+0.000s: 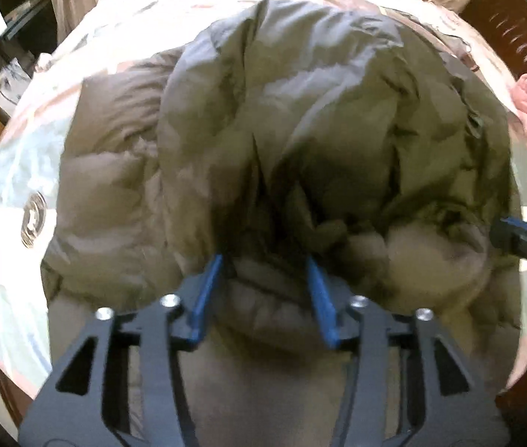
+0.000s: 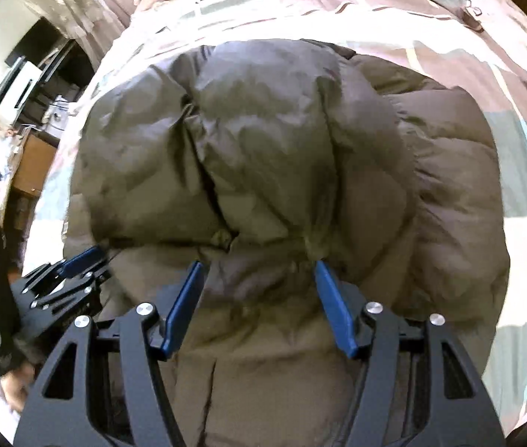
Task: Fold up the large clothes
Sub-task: 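Grasp the jacket hem with both grippers and fold it toward the hood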
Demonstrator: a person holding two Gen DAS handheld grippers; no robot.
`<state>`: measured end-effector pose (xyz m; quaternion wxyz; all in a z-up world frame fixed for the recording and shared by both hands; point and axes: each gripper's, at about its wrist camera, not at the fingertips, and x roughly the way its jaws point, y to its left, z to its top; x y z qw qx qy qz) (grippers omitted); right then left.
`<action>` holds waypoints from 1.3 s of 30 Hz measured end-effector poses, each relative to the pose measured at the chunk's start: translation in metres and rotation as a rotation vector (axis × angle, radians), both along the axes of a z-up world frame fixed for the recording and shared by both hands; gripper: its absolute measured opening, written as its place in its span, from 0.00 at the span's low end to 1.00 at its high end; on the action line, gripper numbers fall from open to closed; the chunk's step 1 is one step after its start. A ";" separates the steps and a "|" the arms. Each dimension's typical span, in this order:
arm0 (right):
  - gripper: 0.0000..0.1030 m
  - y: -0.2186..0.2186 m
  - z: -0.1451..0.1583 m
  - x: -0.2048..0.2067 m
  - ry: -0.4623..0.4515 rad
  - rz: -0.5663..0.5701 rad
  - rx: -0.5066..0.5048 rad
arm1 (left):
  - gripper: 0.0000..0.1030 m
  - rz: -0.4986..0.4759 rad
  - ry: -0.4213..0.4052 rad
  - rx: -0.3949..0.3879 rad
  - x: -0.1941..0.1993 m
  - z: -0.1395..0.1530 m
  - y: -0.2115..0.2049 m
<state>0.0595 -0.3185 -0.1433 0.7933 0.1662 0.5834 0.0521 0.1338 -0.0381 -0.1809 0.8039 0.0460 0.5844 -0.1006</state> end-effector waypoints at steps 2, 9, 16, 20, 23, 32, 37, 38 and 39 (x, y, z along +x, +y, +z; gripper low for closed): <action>0.62 0.002 -0.009 -0.004 0.049 0.004 -0.008 | 0.50 -0.030 0.061 0.056 -0.001 -0.017 -0.006; 0.65 0.013 -0.050 0.011 0.213 0.053 -0.065 | 0.50 -0.085 0.046 0.165 -0.011 -0.021 -0.022; 0.66 -0.008 0.053 0.013 -0.287 -0.132 0.030 | 0.61 0.029 -0.357 0.033 0.005 0.075 -0.013; 0.66 -0.003 0.051 0.028 -0.415 -0.190 0.037 | 0.57 0.107 -0.346 -0.006 0.056 0.085 -0.032; 0.66 0.005 0.021 0.052 -0.335 -0.241 0.051 | 0.37 0.117 -0.236 0.054 0.081 0.043 -0.045; 0.66 0.029 -0.056 0.084 -0.084 -0.144 -0.147 | 0.39 0.099 -0.035 0.031 0.079 -0.036 -0.020; 0.66 0.012 -0.025 0.070 -0.106 -0.209 -0.053 | 0.39 0.034 -0.122 0.010 0.048 0.007 -0.014; 0.66 0.012 -0.010 0.061 -0.123 -0.202 -0.057 | 0.39 0.019 -0.137 0.011 0.042 0.012 -0.012; 0.66 0.014 0.002 0.051 -0.135 -0.186 -0.075 | 0.39 -0.004 -0.145 0.010 0.034 0.019 -0.011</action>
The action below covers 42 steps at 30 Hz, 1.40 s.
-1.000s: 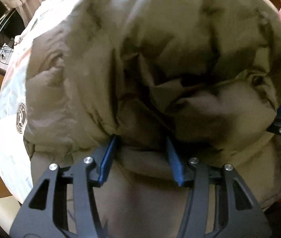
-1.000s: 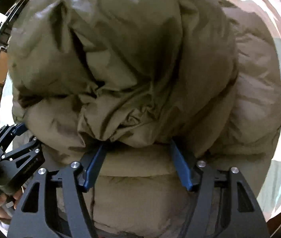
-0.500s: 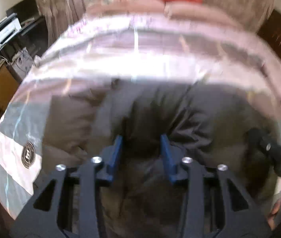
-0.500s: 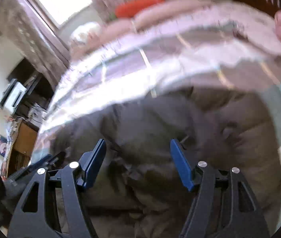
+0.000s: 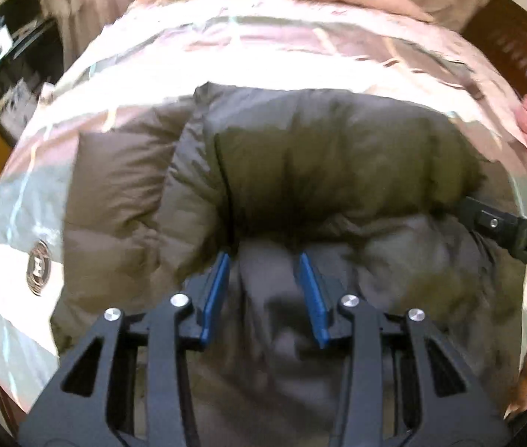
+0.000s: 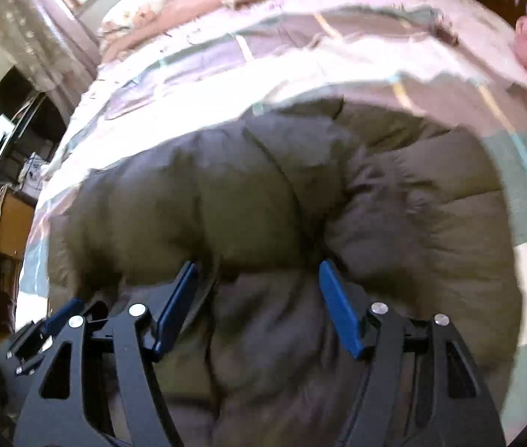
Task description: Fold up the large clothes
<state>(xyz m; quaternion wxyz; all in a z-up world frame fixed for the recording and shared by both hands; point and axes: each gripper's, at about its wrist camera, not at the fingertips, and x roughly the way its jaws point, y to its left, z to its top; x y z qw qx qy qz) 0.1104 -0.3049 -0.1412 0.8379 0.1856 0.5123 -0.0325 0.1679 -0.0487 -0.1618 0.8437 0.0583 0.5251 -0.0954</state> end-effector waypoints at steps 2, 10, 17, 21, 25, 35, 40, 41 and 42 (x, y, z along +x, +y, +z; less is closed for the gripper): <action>0.66 0.000 0.007 -0.015 0.025 0.025 -0.025 | 0.39 -0.024 0.014 -0.001 -0.012 0.003 0.001; 0.68 0.013 -0.051 -0.030 0.234 0.086 -0.080 | 0.42 -0.039 0.119 0.092 -0.009 -0.042 -0.006; 0.73 0.010 -0.068 -0.010 0.190 0.104 -0.075 | 0.44 0.012 0.144 0.038 -0.001 -0.039 0.003; 0.73 0.001 -0.031 -0.031 0.131 0.111 -0.021 | 0.45 -0.046 0.103 -0.001 -0.025 -0.009 0.010; 0.73 0.005 -0.017 -0.051 0.131 0.158 0.027 | 0.45 -0.095 0.149 0.039 -0.042 -0.026 0.006; 0.83 0.043 -0.087 -0.029 0.228 0.235 -0.137 | 0.54 -0.112 0.159 0.220 -0.031 -0.075 -0.019; 0.83 0.037 -0.059 -0.032 0.218 0.245 -0.118 | 0.50 -0.099 0.155 0.141 -0.039 -0.039 -0.009; 0.83 0.035 -0.052 -0.038 0.223 0.246 -0.104 | 0.50 -0.100 0.147 0.138 -0.042 -0.034 -0.007; 0.83 0.033 -0.045 -0.045 0.242 0.254 -0.079 | 0.50 -0.100 0.151 0.137 -0.043 -0.032 -0.004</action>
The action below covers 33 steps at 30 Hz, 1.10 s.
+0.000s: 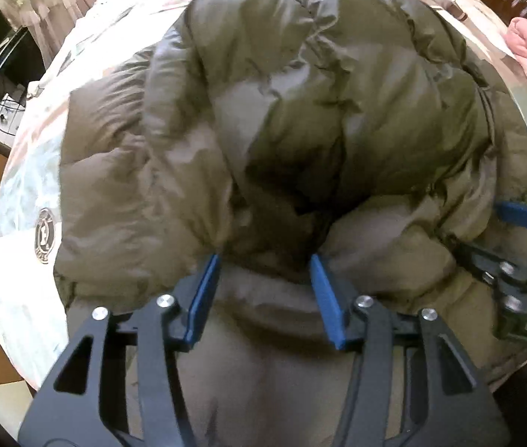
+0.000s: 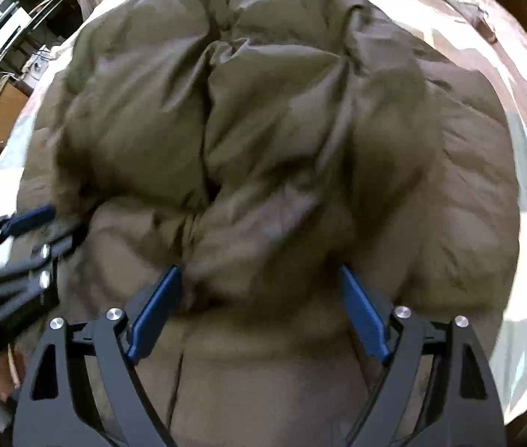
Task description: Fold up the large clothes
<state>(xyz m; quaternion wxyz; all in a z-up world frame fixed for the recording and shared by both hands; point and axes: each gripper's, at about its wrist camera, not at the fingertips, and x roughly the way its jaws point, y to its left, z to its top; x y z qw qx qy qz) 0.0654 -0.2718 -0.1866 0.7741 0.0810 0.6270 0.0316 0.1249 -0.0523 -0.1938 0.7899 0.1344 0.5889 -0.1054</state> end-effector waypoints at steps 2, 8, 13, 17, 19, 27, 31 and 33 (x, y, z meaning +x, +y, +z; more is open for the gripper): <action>0.83 0.002 0.002 -0.006 0.031 0.027 0.050 | 0.50 -0.001 0.044 0.003 0.000 -0.011 0.005; 0.83 0.022 -0.039 0.010 0.080 0.109 -0.089 | 0.66 -0.001 0.071 0.065 0.013 -0.046 0.003; 0.83 0.039 -0.050 0.034 -0.005 0.120 -0.166 | 0.66 0.059 0.060 0.047 0.034 -0.056 0.002; 0.83 0.028 -0.044 0.063 -0.082 0.026 -0.142 | 0.64 0.137 -0.003 0.038 0.045 -0.050 -0.008; 0.83 0.026 -0.039 0.075 -0.130 -0.001 -0.157 | 0.64 0.157 -0.027 0.031 0.053 -0.049 -0.005; 0.84 0.038 -0.033 0.075 -0.094 0.004 -0.179 | 0.62 0.121 -0.037 0.022 0.042 -0.037 -0.003; 0.85 0.025 -0.026 0.067 -0.104 0.039 -0.132 | 0.71 0.052 -0.093 0.056 0.035 -0.038 0.001; 0.85 0.020 -0.033 0.062 -0.095 0.061 -0.128 | 0.69 0.051 -0.089 0.069 0.033 -0.040 0.000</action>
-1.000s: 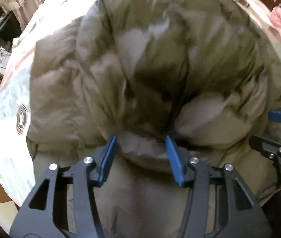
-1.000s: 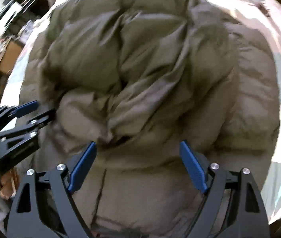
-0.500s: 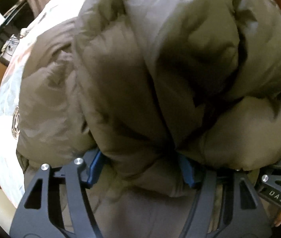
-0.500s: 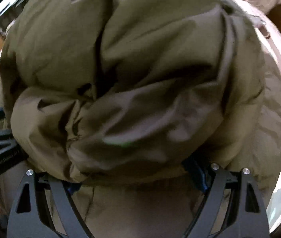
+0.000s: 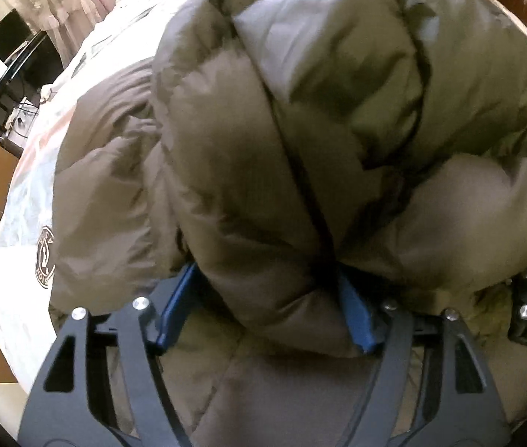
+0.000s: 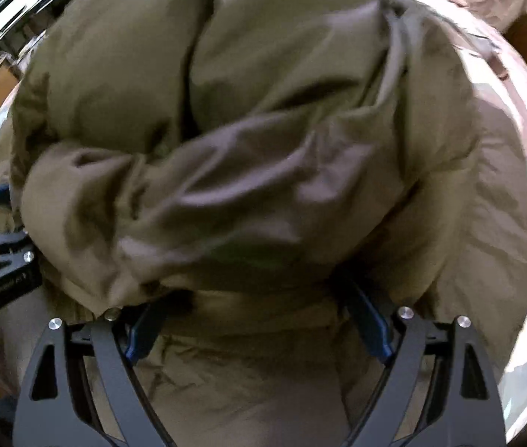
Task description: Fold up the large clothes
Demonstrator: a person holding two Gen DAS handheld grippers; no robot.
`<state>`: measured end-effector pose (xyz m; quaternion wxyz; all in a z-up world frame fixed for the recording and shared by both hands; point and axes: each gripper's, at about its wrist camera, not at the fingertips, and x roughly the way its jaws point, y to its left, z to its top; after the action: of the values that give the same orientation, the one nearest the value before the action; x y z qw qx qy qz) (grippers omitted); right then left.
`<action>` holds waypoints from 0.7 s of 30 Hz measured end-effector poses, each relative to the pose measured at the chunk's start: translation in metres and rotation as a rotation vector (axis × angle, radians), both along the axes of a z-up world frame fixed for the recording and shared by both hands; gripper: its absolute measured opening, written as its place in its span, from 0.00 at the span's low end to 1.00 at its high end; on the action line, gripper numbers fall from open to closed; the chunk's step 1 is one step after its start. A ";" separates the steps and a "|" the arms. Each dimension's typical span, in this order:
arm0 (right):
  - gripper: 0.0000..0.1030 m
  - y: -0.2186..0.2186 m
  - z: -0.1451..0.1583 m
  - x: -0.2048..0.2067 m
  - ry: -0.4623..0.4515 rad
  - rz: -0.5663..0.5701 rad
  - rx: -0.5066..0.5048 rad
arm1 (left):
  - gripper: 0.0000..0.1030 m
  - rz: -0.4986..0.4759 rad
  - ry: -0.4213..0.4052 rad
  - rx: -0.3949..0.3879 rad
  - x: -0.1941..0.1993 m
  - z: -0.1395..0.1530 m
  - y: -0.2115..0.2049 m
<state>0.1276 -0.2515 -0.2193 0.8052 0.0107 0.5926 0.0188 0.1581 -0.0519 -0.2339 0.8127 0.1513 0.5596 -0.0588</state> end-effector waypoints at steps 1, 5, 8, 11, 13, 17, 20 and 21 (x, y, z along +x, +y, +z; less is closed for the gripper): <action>0.85 0.002 0.003 0.001 0.003 -0.002 -0.008 | 0.64 -0.010 -0.008 -0.003 -0.002 0.007 -0.003; 0.86 -0.001 0.042 -0.004 -0.032 0.022 0.052 | 0.75 -0.097 -0.128 0.015 -0.031 0.044 -0.005; 0.89 -0.010 0.066 -0.027 -0.057 0.018 0.050 | 0.75 -0.105 -0.155 -0.005 -0.056 0.062 0.012; 0.89 -0.016 0.055 -0.053 0.021 -0.036 0.055 | 0.74 -0.083 -0.080 0.012 -0.072 0.053 0.031; 0.89 -0.012 0.019 -0.072 0.100 -0.057 0.025 | 0.69 -0.080 0.027 0.135 -0.084 0.020 0.040; 0.96 -0.007 -0.018 -0.104 0.136 0.001 -0.042 | 0.65 -0.077 0.089 0.212 -0.102 -0.012 0.083; 0.97 -0.007 -0.007 -0.121 0.151 -0.005 -0.033 | 0.72 -0.038 0.090 0.153 -0.117 -0.002 0.112; 0.97 -0.009 -0.007 -0.126 0.155 -0.019 -0.025 | 0.72 -0.021 0.107 0.154 -0.122 -0.004 0.119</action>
<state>0.0019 -0.2608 -0.2263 0.7572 0.0078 0.6531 0.0027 0.0364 0.0674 -0.2380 0.7670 0.2156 0.6035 -0.0322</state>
